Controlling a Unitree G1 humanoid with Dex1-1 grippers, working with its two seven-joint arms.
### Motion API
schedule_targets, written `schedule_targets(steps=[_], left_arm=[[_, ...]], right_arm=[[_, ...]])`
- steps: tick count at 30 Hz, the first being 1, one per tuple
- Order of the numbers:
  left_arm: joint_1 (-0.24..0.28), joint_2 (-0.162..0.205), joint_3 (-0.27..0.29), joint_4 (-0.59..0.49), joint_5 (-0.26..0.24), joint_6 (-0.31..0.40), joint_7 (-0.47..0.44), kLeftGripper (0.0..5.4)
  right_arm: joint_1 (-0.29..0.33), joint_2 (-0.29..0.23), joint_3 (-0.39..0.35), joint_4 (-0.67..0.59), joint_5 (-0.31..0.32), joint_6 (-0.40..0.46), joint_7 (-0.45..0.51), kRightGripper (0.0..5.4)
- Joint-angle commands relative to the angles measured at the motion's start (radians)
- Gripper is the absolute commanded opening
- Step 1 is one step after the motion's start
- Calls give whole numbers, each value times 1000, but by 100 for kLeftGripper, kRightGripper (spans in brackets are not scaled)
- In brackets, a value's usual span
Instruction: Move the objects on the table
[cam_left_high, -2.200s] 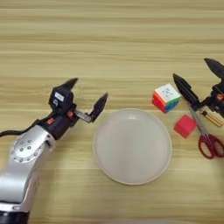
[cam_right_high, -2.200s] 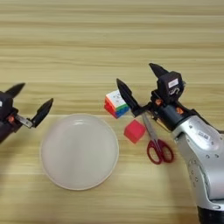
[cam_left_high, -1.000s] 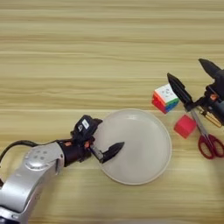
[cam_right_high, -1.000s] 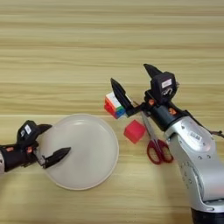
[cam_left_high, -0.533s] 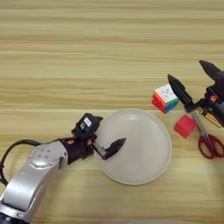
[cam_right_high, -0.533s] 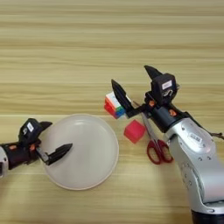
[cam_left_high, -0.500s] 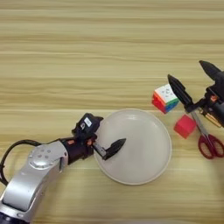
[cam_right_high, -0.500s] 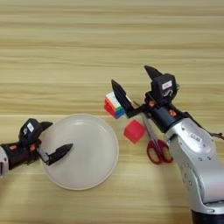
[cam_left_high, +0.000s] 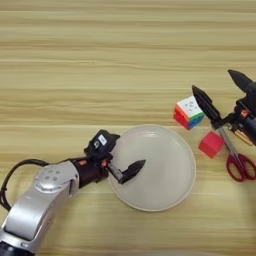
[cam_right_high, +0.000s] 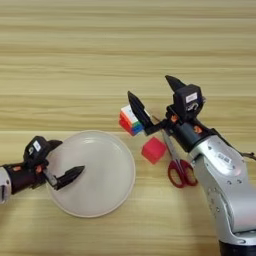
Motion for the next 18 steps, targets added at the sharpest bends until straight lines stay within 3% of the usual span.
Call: schedule_targets(steps=[1, 9, 18], left_arm=[[-6, 0, -11, 18, 17, 22, 10, 540], [-7, 5, -16, 14, 18, 15, 11, 540], [-10, -14, 8, 9, 15, -51, 32, 540]], right_arm=[[5, 1, -9, -16, 8, 10, -2, 537], [4, 1, -8, -13, 9, 9, 0, 537], [0, -2, -12, -1, 10, 5, 6, 537]])
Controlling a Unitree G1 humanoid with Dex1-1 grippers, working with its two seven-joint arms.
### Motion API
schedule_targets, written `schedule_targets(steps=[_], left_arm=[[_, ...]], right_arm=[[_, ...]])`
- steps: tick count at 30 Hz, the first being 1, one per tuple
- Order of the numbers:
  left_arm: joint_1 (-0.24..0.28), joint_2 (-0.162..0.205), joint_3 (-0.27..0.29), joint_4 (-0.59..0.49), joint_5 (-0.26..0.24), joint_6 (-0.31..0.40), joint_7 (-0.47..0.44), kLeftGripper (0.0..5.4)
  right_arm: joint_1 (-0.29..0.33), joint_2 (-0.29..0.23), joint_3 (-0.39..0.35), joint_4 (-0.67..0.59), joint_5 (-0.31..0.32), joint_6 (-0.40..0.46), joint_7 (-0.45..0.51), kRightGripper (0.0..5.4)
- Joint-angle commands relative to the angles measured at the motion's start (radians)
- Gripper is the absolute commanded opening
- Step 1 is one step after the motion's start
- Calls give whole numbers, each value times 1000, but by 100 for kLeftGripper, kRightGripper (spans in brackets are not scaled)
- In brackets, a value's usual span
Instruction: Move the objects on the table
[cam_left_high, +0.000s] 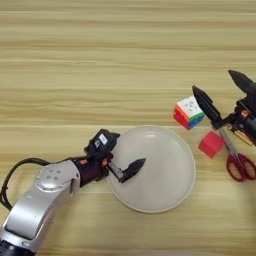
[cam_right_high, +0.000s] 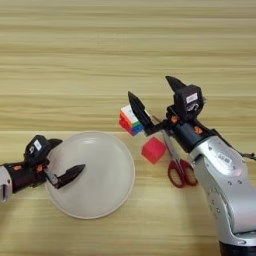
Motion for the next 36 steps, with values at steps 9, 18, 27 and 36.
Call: schedule_targets(steps=[9, 18, 27, 36], left_arm=[[-15, -24, 19, 35, 24, -4, 36, 540], [-30, -31, -9, 98, 64, 36, 46, 540], [-15, -9, -36, 57, 54, 20, -15, 540], [6, 43, -73, 4, 58, -59, -122, 540]], right_arm=[[-9, -3, -15, -9, 15, 12, 7, 537], [-4, -1, -16, -17, 22, 13, 3, 537], [2, 1, -15, -17, 21, 10, -2, 537], [1, 3, -15, -14, 20, 10, -6, 537]])
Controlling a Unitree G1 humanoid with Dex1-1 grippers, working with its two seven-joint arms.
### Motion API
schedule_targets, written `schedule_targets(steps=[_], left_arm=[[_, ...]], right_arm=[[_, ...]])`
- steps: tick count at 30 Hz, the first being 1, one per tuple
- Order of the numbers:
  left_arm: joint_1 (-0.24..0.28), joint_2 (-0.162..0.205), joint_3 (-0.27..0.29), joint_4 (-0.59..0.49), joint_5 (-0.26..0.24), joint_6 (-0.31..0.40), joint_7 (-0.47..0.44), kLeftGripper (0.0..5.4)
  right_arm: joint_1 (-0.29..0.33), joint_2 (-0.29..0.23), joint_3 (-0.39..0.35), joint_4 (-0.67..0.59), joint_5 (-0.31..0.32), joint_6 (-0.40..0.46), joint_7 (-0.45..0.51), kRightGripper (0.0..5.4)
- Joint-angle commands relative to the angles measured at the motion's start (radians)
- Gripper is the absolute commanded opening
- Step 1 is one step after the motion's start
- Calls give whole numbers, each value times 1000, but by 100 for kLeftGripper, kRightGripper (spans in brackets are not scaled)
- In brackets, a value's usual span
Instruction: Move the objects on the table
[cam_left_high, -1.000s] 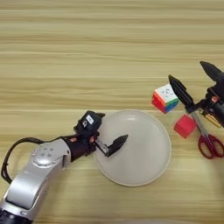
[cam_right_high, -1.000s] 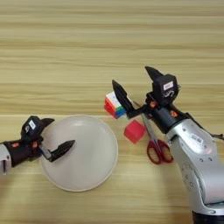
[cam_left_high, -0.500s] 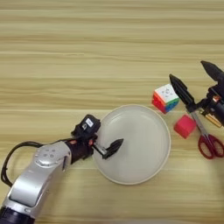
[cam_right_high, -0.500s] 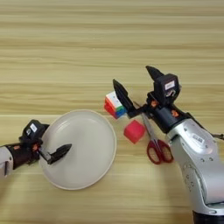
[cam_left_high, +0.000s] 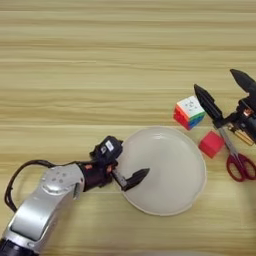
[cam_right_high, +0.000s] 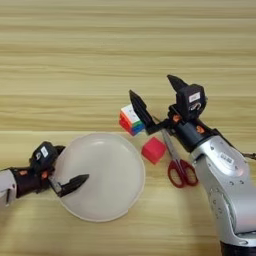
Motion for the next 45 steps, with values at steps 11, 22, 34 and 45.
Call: schedule_targets(steps=[11, 22, 34, 45], left_arm=[[16, 90, -50, -42, 25, -135, -138, 540], [24, 112, -68, -53, 33, -166, -176, 540], [-13, 14, 45, -86, -61, -173, -90, 540], [-58, -118, 175, -120, -178, -194, 34, 540]], right_arm=[[2, 3, -8, -10, 3, 10, -6, 537], [0, 1, -20, -18, 13, 16, -8, 537], [-2, 3, -21, -10, 11, 12, -8, 537], [-6, 2, -10, 23, -9, 9, -5, 537]])
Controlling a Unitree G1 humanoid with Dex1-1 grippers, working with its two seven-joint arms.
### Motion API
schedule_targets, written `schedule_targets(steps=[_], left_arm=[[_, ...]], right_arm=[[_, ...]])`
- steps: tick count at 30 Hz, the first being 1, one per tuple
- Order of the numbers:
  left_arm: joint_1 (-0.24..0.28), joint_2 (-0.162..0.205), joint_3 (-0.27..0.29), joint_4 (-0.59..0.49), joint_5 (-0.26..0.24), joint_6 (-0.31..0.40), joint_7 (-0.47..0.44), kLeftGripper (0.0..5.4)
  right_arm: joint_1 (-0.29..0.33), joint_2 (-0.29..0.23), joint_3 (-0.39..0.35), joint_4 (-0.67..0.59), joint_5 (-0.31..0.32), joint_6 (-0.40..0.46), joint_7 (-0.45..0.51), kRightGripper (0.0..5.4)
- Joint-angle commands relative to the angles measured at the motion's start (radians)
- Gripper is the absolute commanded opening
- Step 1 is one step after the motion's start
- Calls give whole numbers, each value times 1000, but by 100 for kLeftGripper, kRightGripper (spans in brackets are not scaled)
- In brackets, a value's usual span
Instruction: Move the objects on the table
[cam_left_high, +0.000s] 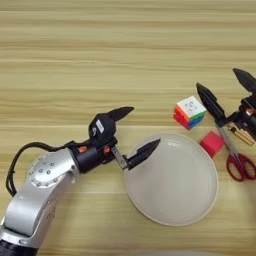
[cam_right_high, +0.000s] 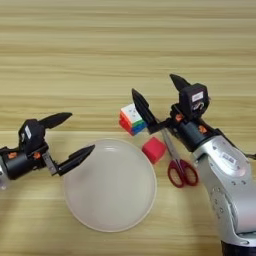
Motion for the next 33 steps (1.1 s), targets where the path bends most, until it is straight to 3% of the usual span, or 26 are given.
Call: schedule_targets(steps=[1, 6, 13, 16, 21, 25, 33], left_arm=[[-60, -53, 64, 23, -26, -6, 80, 540], [-124, -107, 135, 121, 8, -32, 198, 540], [-150, -132, 162, 186, 111, -129, 308, 540], [-157, -142, 179, 215, 126, -145, 344, 540], [-172, -145, 216, 263, 142, -182, 397, 540], [-176, -129, 228, 310, 228, -270, 447, 540], [-170, -144, 269, 374, 216, -314, 469, 540]], right_arm=[[-7, -4, 11, 28, -25, 10, -7, 537], [-12, -9, 39, 83, -88, 12, -17, 537], [-40, -9, 70, 165, -139, 26, -19, 537], [-55, -10, 82, 210, -157, 20, -10, 537], [-84, -19, 106, 276, -176, 26, 21, 537], [-109, -24, 129, 334, -193, 19, 54, 537], [-164, -15, 151, 437, -230, 8, 79, 537]])
